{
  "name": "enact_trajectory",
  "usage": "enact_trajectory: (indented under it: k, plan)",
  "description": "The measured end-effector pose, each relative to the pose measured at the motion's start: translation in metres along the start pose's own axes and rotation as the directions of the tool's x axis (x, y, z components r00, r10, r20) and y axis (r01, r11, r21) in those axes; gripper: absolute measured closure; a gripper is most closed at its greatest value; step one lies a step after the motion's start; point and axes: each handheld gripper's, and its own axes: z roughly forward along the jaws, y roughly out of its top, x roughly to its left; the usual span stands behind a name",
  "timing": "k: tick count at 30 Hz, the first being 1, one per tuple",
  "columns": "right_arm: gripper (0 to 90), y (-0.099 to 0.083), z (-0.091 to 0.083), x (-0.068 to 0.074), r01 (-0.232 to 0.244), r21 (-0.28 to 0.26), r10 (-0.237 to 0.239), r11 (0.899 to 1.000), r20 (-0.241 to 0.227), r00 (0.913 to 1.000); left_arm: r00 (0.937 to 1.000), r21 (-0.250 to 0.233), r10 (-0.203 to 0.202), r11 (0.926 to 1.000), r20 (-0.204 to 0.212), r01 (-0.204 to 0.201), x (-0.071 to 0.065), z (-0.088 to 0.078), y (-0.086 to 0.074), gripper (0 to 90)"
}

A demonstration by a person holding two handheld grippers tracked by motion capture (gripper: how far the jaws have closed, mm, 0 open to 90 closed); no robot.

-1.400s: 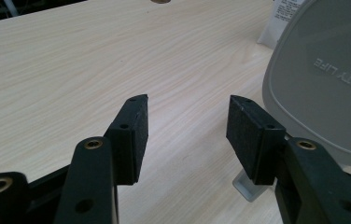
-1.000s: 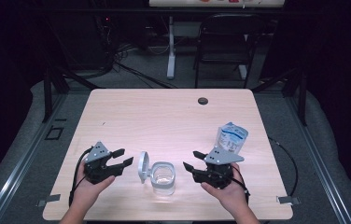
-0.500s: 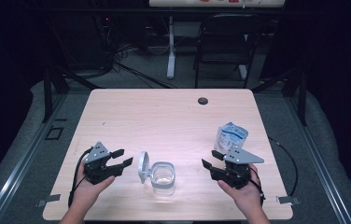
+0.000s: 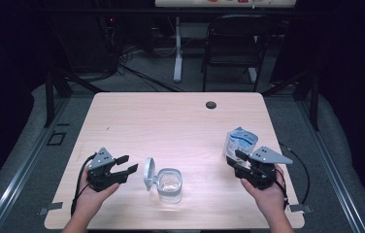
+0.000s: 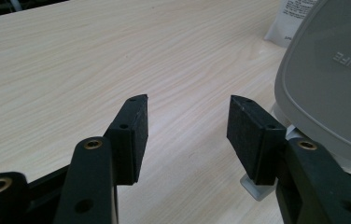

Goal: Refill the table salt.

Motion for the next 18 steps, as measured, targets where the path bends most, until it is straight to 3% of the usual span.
enact_trajectory:
  k: [6,18]
  plan:
    - [63.2,0.010,-0.009,-0.015,-0.010,0.002,0.010,1.000,0.047,0.9988,1.0000,-0.011,-0.004,0.9999,0.000,0.004,0.000,0.000,0.000,49.1]
    - [67.1,0.006,-0.020,-0.042,-0.055,0.020,0.052,0.998,0.119,0.9915,0.9999,-0.013,-0.013,0.9998,0.000,0.013,0.001,0.000,-0.001,49.2]
